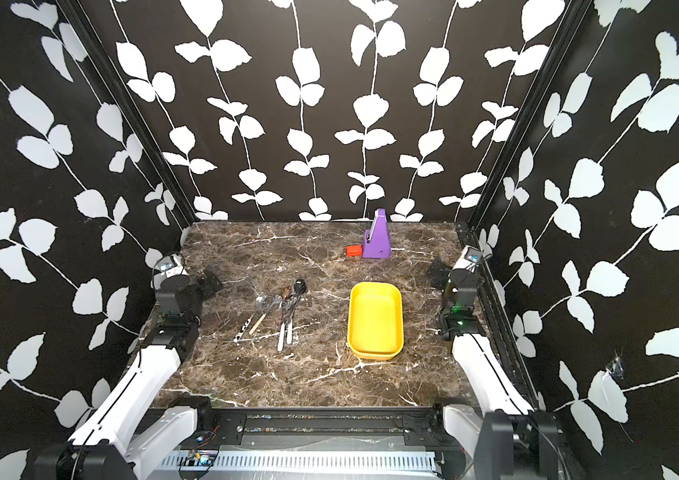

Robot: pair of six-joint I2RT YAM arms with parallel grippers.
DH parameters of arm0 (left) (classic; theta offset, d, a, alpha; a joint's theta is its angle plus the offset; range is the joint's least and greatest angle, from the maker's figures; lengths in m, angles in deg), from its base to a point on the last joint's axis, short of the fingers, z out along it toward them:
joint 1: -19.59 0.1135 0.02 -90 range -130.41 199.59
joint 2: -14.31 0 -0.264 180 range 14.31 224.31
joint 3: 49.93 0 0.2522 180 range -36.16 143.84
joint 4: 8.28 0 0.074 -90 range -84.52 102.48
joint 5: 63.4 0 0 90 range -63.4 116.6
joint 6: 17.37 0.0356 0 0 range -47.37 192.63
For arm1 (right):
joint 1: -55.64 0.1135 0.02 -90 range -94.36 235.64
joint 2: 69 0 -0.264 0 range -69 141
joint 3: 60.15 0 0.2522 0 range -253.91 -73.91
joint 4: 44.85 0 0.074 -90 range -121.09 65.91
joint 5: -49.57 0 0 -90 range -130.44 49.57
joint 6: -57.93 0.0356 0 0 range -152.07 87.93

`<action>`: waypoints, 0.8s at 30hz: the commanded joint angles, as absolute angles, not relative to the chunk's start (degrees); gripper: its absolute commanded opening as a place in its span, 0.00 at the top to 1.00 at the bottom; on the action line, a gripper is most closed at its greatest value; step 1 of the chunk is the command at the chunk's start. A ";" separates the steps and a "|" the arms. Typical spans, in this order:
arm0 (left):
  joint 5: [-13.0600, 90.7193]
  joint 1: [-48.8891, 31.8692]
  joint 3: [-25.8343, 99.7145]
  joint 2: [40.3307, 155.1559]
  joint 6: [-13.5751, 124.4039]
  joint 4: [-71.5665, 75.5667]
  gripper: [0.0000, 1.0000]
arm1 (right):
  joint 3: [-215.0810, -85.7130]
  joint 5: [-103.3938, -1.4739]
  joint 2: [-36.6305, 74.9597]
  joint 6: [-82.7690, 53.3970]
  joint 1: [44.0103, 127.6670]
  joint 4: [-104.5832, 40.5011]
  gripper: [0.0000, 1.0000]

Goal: Put the spoon into the storage box
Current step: Pick up the spoon from the center of the board.

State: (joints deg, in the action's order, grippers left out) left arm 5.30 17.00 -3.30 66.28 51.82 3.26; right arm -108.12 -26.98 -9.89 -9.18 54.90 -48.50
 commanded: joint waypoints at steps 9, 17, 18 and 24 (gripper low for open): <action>29.29 17.51 6.80 68.49 47.60 34.18 0.13 | -120.04 -42.10 -5.35 1.06 54.40 -25.51 0.02; 36.02 16.05 4.12 71.98 43.87 44.72 0.17 | -121.25 -49.16 -1.44 3.22 54.69 -24.25 0.10; 34.80 15.25 3.69 72.43 43.89 45.47 0.18 | -121.28 -49.56 -1.44 3.09 54.76 -24.30 0.11; 31.65 9.13 4.51 78.20 43.45 46.69 0.27 | -120.22 -50.71 -0.22 3.44 54.89 -27.14 0.11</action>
State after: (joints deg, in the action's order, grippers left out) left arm 32.75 10.75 4.26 75.85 44.06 43.59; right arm -118.79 -49.10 -0.84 2.69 54.51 -24.68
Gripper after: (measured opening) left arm 0.748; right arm 0.892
